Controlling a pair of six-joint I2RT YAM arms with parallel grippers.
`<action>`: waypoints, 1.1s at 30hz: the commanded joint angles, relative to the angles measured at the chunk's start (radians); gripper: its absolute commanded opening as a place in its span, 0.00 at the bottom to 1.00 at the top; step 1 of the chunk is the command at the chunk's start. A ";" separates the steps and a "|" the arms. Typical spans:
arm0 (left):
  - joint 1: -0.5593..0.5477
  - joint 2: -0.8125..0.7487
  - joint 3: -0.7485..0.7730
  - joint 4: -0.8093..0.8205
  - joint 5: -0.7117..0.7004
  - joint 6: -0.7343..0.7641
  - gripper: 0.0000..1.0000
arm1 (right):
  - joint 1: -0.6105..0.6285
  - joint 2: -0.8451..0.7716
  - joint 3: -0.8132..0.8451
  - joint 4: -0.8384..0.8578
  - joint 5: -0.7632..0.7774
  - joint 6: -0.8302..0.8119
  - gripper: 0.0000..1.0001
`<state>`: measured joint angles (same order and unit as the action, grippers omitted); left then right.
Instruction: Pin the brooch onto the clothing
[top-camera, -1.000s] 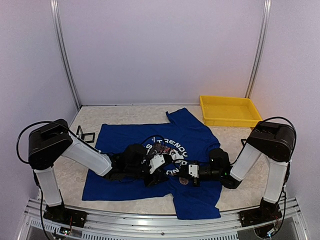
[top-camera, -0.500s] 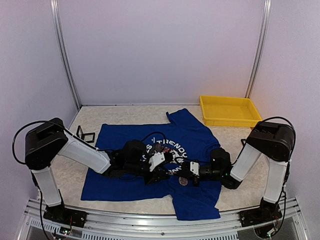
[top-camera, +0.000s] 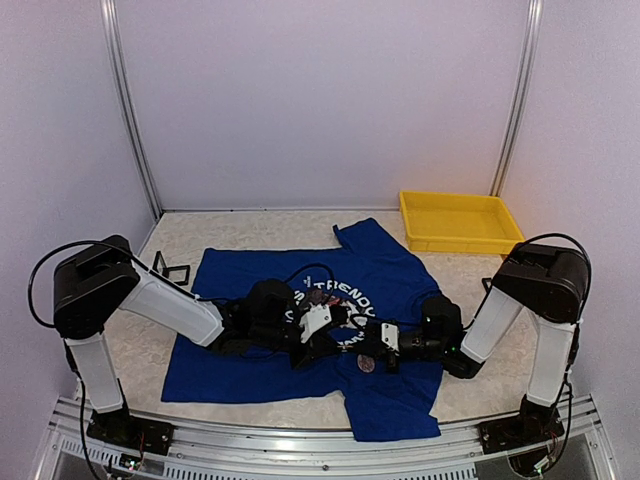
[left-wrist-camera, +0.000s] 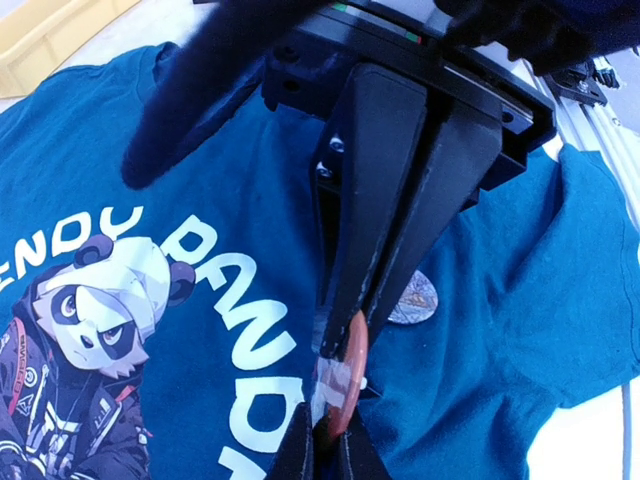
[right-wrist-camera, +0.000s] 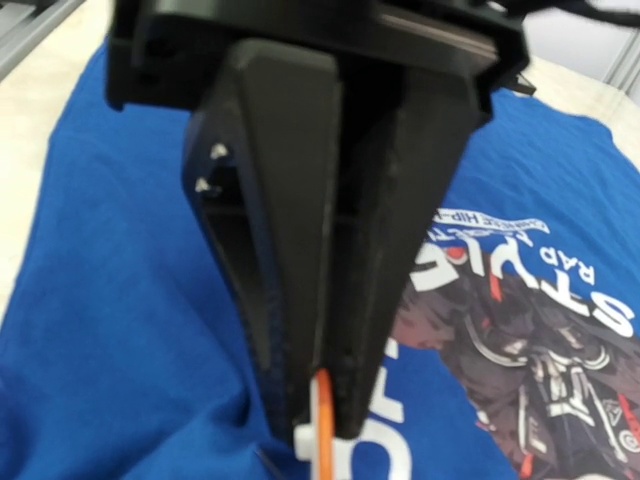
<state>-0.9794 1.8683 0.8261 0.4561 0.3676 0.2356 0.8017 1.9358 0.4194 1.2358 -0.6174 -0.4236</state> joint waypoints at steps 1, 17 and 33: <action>-0.016 0.006 0.013 0.029 0.034 -0.011 0.04 | -0.004 0.016 -0.006 0.020 -0.033 0.003 0.00; -0.028 -0.015 -0.001 0.070 0.013 -0.041 0.04 | -0.005 0.017 0.000 0.022 -0.042 0.006 0.00; -0.038 -0.049 0.020 -0.047 0.005 -0.050 0.00 | 0.003 -0.134 -0.073 -0.089 0.044 0.050 0.27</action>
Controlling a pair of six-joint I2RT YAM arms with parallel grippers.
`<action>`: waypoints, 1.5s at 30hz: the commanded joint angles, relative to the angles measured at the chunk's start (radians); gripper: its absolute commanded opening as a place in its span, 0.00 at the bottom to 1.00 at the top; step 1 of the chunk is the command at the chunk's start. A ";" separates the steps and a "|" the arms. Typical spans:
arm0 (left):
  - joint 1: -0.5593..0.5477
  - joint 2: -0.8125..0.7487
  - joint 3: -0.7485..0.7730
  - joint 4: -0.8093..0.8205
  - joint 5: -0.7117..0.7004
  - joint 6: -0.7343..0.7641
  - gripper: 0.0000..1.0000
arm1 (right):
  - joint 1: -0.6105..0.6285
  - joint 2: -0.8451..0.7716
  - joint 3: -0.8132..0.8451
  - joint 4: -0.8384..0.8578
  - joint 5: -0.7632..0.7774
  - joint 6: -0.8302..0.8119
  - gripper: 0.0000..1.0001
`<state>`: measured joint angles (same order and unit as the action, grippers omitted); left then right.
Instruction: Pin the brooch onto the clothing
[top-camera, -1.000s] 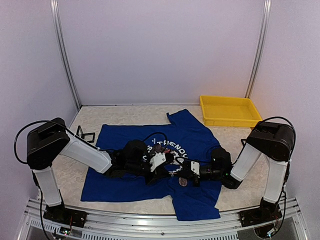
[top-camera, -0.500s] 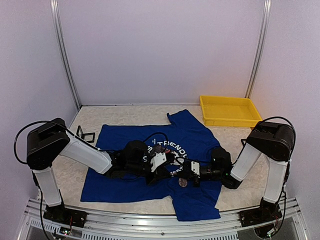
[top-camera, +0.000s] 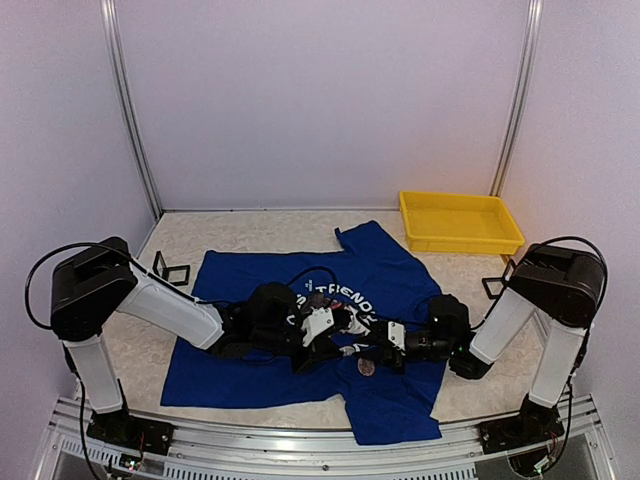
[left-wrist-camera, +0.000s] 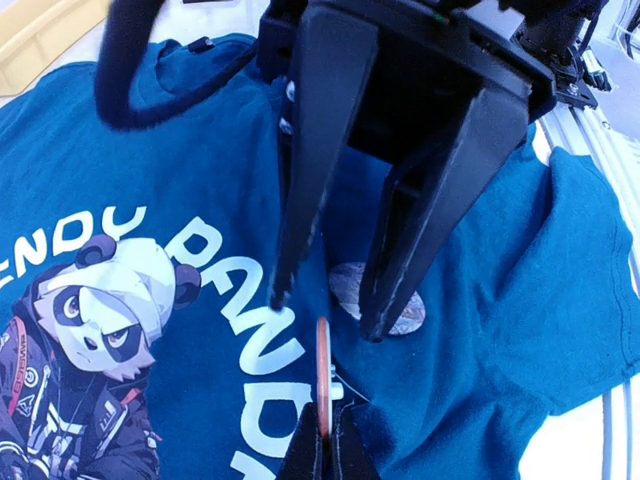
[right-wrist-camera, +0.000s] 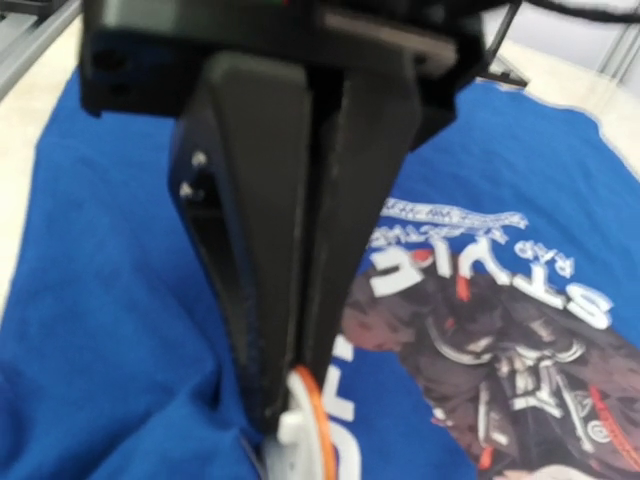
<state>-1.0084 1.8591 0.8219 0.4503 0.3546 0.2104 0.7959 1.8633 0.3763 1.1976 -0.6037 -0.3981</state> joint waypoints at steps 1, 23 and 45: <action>-0.010 -0.043 0.024 -0.044 0.019 -0.030 0.00 | 0.011 -0.058 -0.042 -0.043 0.036 0.031 0.32; -0.001 -0.103 0.024 -0.113 0.106 -0.041 0.00 | -0.028 0.077 0.053 -0.207 0.147 0.199 0.12; 0.019 -0.103 0.012 -0.104 0.047 -0.046 0.00 | -0.042 -0.035 0.086 -0.214 -0.150 0.218 0.68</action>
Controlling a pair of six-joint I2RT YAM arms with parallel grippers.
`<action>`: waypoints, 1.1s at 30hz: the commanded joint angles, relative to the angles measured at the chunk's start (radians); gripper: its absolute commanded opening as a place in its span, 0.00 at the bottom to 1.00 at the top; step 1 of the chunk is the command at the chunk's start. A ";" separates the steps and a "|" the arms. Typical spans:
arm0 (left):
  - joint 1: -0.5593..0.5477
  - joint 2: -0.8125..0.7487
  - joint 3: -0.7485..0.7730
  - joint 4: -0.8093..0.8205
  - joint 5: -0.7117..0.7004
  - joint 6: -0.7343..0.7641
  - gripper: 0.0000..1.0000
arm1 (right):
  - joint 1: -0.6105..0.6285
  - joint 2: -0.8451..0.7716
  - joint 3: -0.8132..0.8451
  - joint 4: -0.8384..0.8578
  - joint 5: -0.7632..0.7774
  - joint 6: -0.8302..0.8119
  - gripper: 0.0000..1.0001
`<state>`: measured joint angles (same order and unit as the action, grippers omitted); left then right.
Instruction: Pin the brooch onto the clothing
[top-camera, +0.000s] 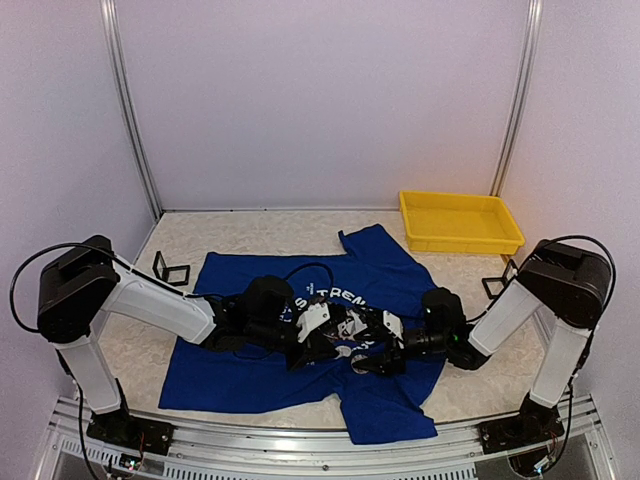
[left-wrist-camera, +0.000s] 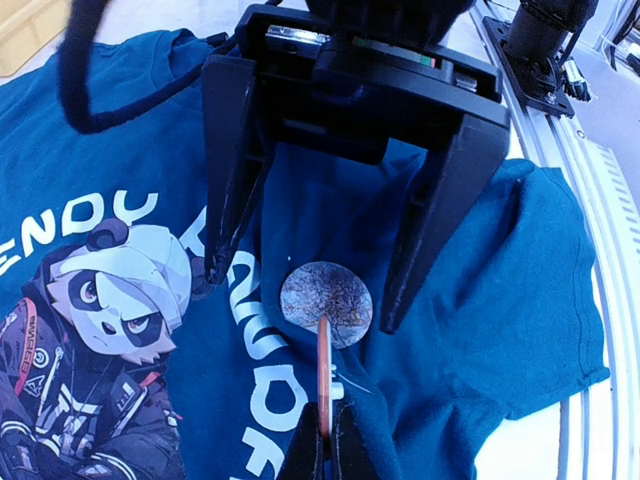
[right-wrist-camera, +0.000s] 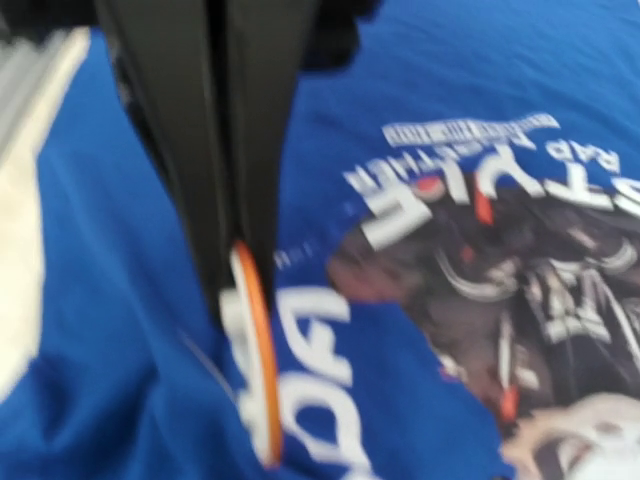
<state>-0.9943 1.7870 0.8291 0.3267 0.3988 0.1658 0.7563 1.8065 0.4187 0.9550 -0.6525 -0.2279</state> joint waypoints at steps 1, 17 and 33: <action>0.005 -0.033 0.002 0.021 0.002 -0.001 0.00 | 0.001 0.042 0.053 0.043 -0.100 0.052 0.69; 0.005 -0.034 -0.004 0.029 0.010 0.001 0.00 | 0.044 0.153 0.130 0.119 -0.120 0.101 0.41; -0.021 -0.041 -0.013 0.014 0.004 0.046 0.00 | 0.003 0.161 0.203 -0.021 -0.091 0.215 0.15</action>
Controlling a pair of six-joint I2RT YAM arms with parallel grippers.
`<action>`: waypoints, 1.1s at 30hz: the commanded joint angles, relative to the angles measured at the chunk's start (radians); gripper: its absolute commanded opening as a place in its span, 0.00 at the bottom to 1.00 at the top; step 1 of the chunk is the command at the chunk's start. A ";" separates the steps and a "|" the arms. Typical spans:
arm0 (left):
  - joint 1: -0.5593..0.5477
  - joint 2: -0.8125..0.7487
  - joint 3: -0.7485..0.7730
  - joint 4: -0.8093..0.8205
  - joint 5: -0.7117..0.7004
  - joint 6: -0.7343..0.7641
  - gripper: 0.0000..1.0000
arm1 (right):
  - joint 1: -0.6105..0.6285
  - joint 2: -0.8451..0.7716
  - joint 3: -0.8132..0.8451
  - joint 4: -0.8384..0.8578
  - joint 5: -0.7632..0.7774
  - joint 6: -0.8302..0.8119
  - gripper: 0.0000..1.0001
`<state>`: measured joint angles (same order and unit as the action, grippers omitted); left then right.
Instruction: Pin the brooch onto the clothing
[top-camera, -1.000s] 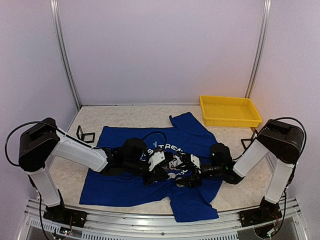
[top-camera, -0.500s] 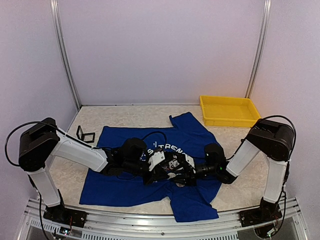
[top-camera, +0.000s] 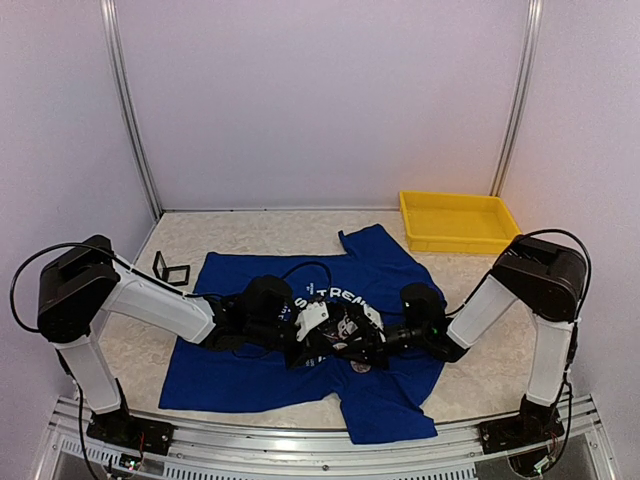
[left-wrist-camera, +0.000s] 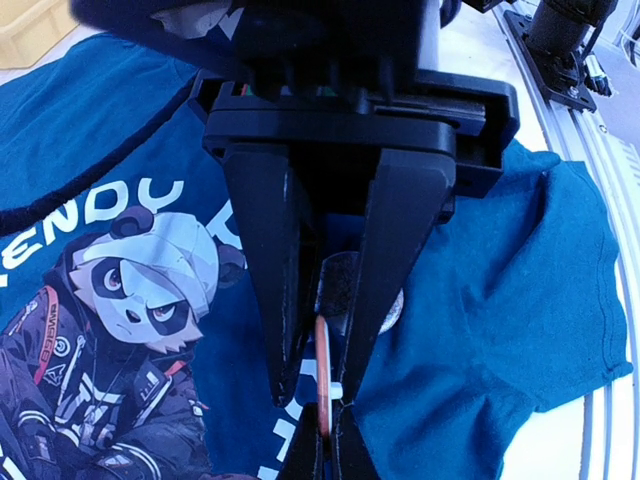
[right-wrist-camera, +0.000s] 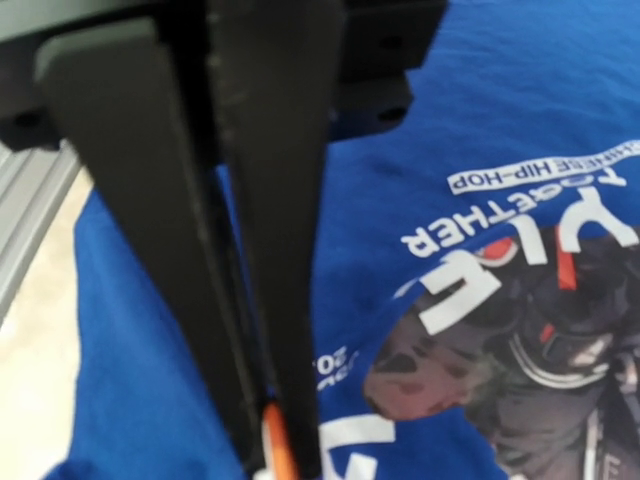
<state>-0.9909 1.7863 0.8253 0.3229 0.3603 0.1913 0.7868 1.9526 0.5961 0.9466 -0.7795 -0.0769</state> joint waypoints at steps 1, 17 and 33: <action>-0.026 -0.040 -0.011 0.018 0.042 0.020 0.00 | -0.031 0.016 0.021 0.000 0.039 0.073 0.15; -0.030 -0.034 -0.009 0.010 0.033 0.026 0.00 | -0.089 0.027 0.035 0.014 0.033 0.243 0.06; -0.090 -0.005 0.003 -0.065 -0.278 0.111 0.12 | -0.095 -0.209 -0.104 -0.051 0.025 0.073 0.46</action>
<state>-1.0470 1.7813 0.8253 0.3016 0.1936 0.2523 0.6994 1.8256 0.5125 0.9646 -0.8143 0.0555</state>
